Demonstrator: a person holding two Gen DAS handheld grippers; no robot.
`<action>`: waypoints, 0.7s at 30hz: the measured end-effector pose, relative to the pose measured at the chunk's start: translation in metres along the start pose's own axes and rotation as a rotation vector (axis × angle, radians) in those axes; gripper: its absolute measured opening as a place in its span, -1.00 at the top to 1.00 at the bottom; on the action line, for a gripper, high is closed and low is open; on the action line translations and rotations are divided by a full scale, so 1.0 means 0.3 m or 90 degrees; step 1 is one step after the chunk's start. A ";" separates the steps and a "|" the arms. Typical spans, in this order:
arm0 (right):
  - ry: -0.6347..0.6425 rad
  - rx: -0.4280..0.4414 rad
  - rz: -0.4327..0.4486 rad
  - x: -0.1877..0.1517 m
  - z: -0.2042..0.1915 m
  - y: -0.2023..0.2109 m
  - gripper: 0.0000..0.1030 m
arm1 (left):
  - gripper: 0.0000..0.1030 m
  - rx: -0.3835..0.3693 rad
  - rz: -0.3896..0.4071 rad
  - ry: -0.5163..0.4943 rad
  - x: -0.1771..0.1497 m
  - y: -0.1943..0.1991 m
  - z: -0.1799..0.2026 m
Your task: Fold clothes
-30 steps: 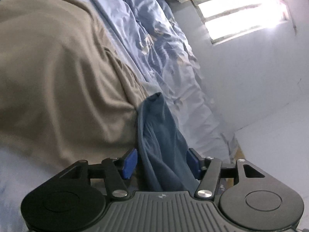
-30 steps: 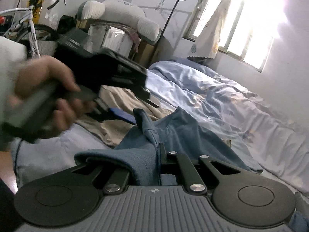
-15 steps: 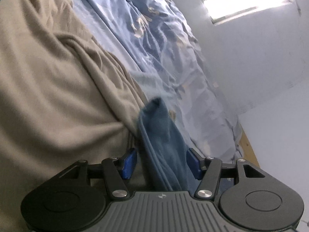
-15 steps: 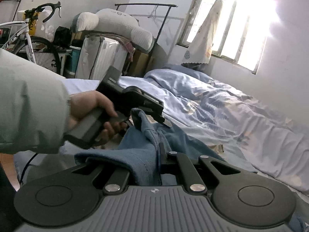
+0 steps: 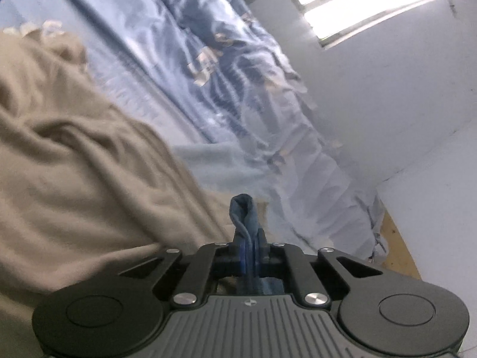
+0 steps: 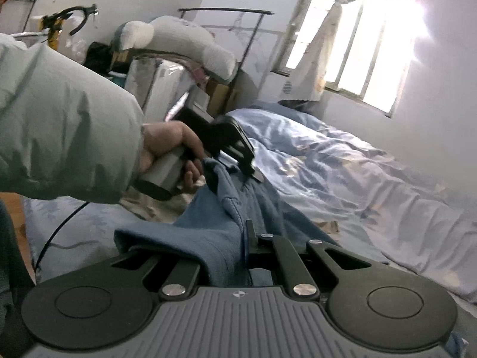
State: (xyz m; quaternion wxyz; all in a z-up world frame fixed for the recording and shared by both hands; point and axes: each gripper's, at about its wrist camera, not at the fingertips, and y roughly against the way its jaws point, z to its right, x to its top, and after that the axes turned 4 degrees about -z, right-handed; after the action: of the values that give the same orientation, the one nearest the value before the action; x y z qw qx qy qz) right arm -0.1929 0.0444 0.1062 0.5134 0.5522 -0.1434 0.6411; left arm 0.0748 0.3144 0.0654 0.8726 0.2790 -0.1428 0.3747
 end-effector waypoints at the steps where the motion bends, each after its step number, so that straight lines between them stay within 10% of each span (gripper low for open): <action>1: -0.006 -0.007 0.001 -0.005 0.015 0.011 0.95 | 0.96 -0.005 0.002 -0.007 0.001 0.001 0.031; 21: -0.121 -0.154 -0.037 -0.313 0.290 0.310 0.95 | 0.96 -0.055 -0.092 -0.161 -0.270 -0.370 0.740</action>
State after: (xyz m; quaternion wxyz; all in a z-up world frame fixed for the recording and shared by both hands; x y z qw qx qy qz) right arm -0.2331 -0.1080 0.0919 0.5782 0.5487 -0.2516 0.5489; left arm 0.0924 0.0735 0.1646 0.8836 0.2954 -0.2470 0.2665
